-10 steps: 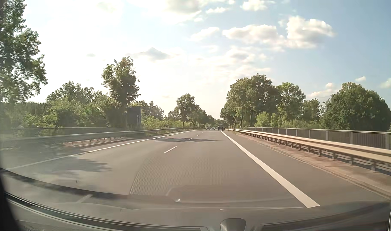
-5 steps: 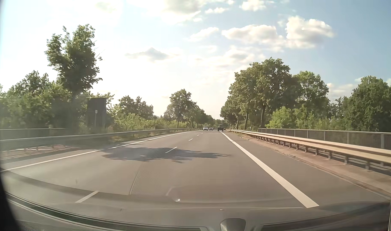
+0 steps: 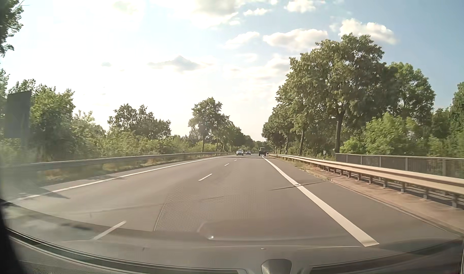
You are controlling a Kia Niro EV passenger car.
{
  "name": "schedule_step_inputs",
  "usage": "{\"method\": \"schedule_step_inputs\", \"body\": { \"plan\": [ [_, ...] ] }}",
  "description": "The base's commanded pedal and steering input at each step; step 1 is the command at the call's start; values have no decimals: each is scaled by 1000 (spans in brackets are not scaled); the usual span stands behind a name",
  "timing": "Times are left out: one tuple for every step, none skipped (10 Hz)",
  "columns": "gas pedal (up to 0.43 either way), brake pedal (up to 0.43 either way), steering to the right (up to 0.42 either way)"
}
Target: Follow the waypoints while adhering to traffic rules and regulations
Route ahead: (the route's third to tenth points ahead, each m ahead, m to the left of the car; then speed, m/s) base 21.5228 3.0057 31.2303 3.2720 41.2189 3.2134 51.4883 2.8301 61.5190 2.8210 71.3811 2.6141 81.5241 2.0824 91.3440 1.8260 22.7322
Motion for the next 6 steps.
{"method": "schedule_step_inputs", "body": {
  "plan": [
    [39,6,6],
    [39,6,6],
    [39,6,6],
    [39,6,6],
    [39,6,6],
    [39,6,5]
  ]
}}
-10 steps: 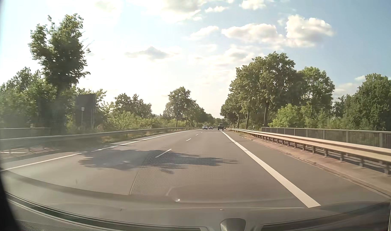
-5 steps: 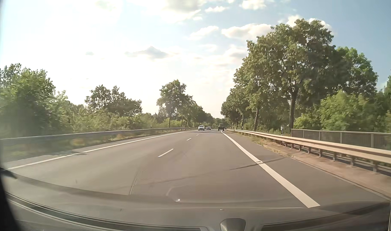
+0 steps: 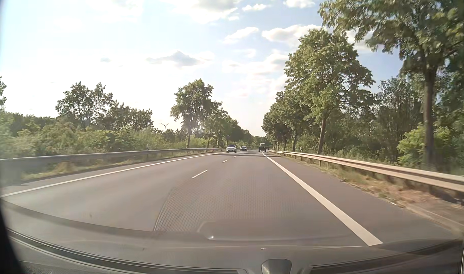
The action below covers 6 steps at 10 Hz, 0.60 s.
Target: Follow the waypoints while adhering to traffic rules and regulations
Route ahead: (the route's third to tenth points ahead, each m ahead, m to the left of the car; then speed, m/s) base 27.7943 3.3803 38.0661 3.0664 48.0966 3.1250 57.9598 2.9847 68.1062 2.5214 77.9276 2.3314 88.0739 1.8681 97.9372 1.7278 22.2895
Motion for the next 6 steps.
{"method": "schedule_step_inputs", "body": {
  "plan": [
    [39,6,5],
    [39,6,5],
    [39,6,4],
    [39,6,4],
    [39,6,4],
    [39,6,4]
  ]
}}
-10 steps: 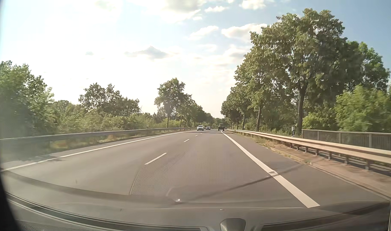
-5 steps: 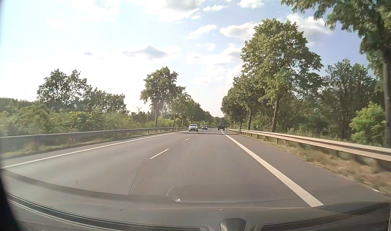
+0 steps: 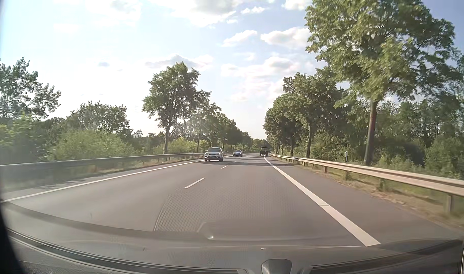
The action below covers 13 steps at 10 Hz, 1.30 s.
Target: Follow the waypoints while adhering to traffic rules and regulations
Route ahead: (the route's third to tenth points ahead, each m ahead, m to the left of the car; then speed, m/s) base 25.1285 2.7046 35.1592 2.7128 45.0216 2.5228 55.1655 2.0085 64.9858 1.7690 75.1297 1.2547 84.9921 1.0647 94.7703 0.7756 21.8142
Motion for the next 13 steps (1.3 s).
{"method": "schedule_step_inputs", "body": {
  "plan": [
    [39,6,4],
    [39,6,5],
    [39,6,5],
    [39,6,5],
    [39,6,5],
    [0,6,5],
    [0,6,5],
    [0,6,5],
    [0,6,6],
    [0,6,6],
    [0,6,6],
    [0,6,6],
    [0,6,6]
  ]
}}
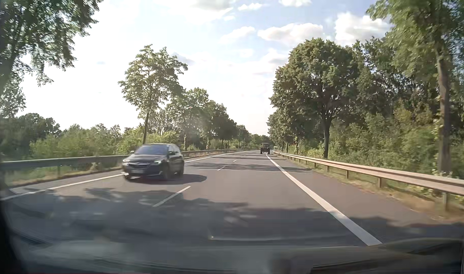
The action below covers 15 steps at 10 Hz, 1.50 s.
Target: Follow the waypoints while adhering to traffic rules and regulations
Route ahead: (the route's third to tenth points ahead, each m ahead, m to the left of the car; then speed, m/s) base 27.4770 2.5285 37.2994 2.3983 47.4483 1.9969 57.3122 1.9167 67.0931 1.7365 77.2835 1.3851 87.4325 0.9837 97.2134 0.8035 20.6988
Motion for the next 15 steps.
{"method": "schedule_step_inputs", "body": {
  "plan": [
    [0,6,8],
    [0,6,8],
    [0,6,9],
    [0,6,9],
    [0,6,9],
    [0,6,8],
    [0,6,8],
    [0,6,8],
    [0,6,9],
    [0,6,11],
    [0,6,12],
    [0,6,12],
    [0,6,10],
    [0,18,10],
    [0,49,10]
  ]
}}
